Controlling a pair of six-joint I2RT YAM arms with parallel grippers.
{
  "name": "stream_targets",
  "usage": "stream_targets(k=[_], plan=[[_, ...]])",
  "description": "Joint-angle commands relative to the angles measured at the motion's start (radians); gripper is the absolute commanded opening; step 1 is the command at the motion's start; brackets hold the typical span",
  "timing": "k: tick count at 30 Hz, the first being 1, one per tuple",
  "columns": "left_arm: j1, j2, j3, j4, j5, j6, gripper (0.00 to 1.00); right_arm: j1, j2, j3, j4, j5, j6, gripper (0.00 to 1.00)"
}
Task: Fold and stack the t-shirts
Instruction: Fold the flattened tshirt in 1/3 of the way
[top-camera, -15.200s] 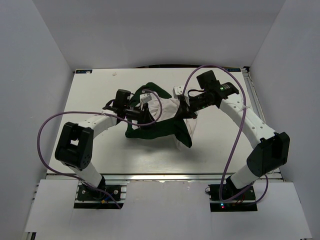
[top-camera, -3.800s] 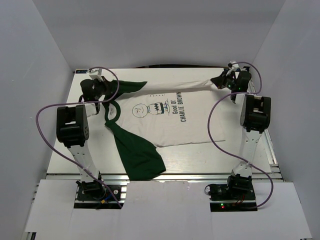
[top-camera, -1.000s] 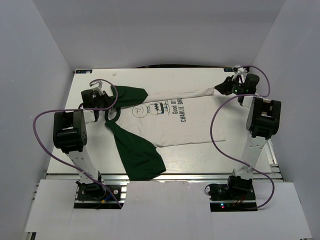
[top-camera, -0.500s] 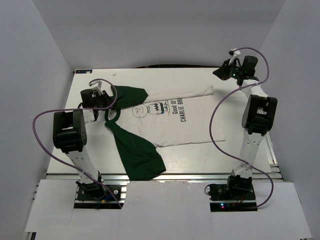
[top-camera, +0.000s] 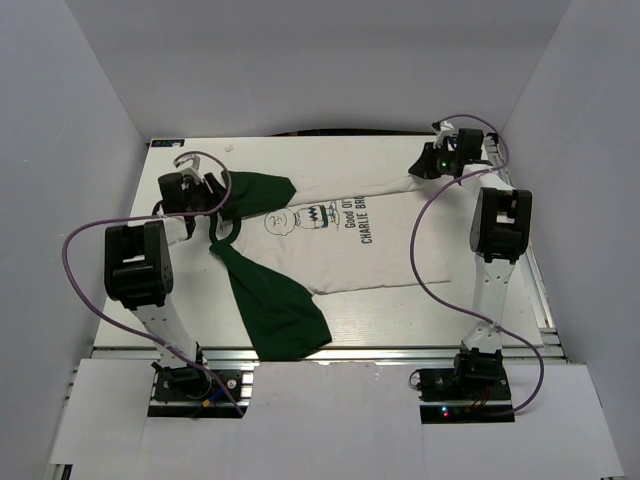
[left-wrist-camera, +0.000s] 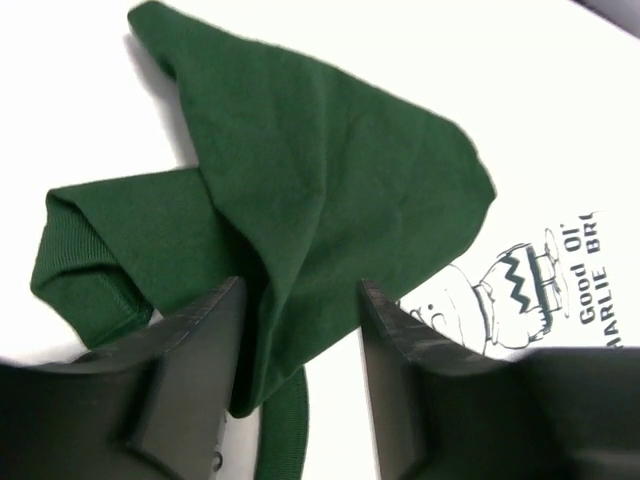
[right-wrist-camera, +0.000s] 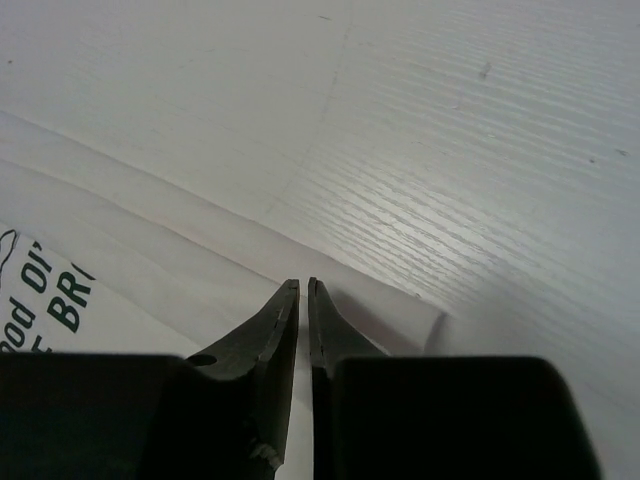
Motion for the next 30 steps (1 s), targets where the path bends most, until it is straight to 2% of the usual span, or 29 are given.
stream_targets(k=[1, 2, 4, 14, 22, 30], plan=[[0.009, -0.107, 0.042, 0.004, 0.015, -0.017, 0.63, -0.010, -0.013, 0.029, -0.026, 0.045, -0.019, 0.14], [0.011, -0.116, 0.042, 0.004, 0.015, -0.019, 0.68, -0.010, -0.015, 0.028, -0.037, 0.044, -0.030, 0.15], [0.012, -0.145, 0.042, 0.004, 0.013, -0.025, 0.69, -0.010, -0.030, 0.016, -0.064, 0.036, -0.060, 0.14], [0.022, -0.259, 0.011, 0.004, 0.020, -0.031, 0.70, -0.023, -0.124, -0.124, -0.167, -0.033, -0.155, 0.12], [0.028, -0.311, -0.053, 0.004, 0.041, -0.043, 0.70, -0.046, -0.182, -0.207, -0.199, -0.032, -0.165, 0.12], [0.028, -0.271, -0.029, -0.016, 0.082, -0.089, 0.71, -0.076, -0.257, -0.224, -0.104, -0.111, -0.120, 0.17]])
